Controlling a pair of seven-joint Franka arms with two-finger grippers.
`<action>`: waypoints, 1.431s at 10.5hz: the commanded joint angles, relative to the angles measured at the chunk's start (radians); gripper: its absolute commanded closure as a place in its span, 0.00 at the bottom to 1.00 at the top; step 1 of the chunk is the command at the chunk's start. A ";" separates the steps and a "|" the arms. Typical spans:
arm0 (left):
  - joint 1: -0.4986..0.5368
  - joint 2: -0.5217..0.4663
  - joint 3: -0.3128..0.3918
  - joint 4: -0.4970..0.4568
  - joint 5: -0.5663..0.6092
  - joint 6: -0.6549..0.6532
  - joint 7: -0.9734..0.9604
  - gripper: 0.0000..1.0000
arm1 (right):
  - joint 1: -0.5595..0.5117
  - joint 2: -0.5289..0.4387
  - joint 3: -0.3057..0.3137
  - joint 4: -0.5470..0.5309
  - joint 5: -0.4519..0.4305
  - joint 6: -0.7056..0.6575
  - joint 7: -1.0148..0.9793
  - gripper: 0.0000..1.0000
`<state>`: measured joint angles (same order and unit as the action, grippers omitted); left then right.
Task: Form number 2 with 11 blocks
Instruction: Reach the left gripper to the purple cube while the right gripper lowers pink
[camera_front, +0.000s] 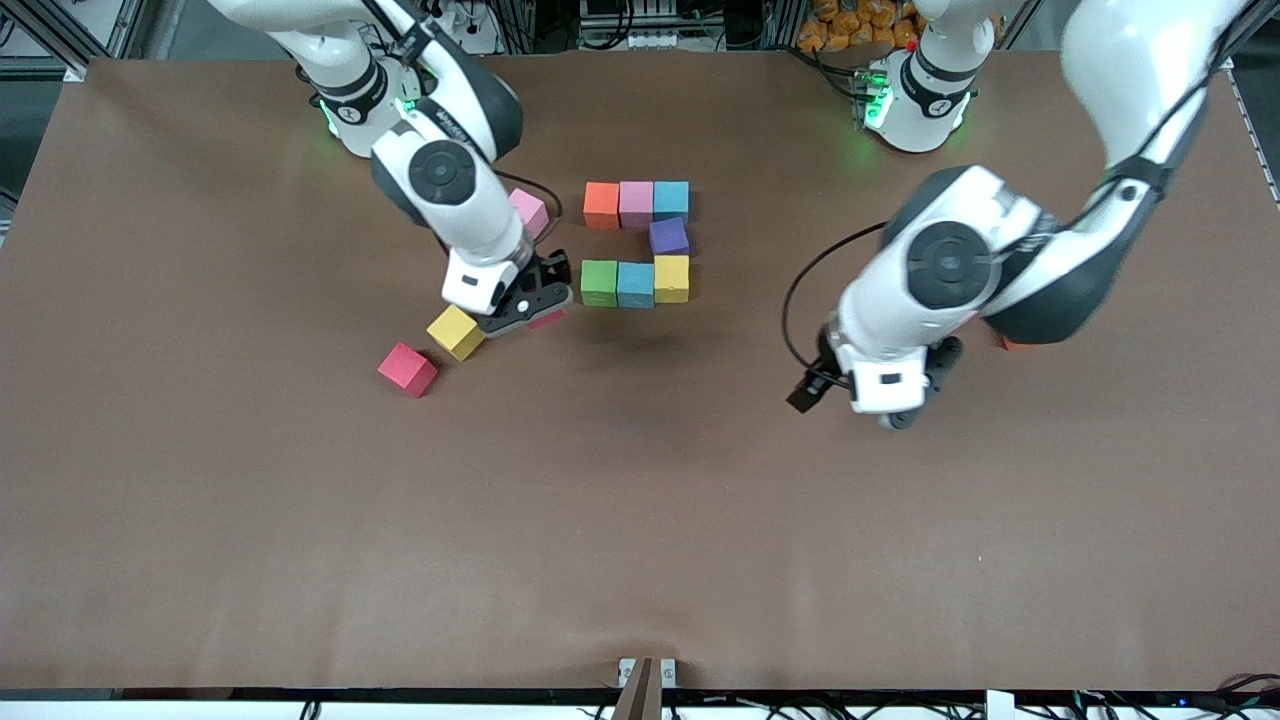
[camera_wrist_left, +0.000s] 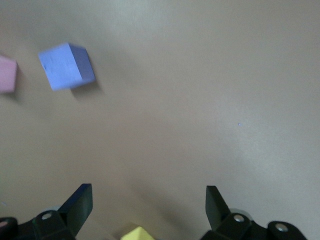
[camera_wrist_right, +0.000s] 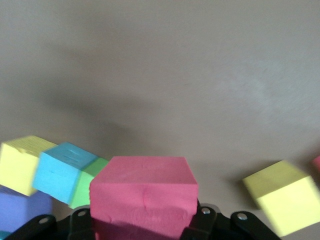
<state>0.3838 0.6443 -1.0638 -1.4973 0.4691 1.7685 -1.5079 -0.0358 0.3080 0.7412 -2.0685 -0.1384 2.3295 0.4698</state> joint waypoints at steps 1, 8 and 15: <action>0.072 -0.023 -0.028 -0.024 -0.026 -0.068 0.202 0.00 | 0.141 0.031 -0.115 0.004 0.000 0.045 0.159 0.50; 0.395 -0.025 -0.197 -0.218 0.000 -0.031 0.701 0.00 | 0.450 0.172 -0.384 0.160 -0.009 0.042 0.309 0.52; 0.573 -0.020 -0.292 -0.507 0.198 0.147 0.851 0.00 | 0.507 0.258 -0.422 0.205 -0.017 0.050 0.430 0.52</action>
<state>0.8910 0.6466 -1.3194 -1.9286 0.6381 1.8658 -0.6995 0.4507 0.5443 0.3363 -1.8946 -0.1428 2.3848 0.8501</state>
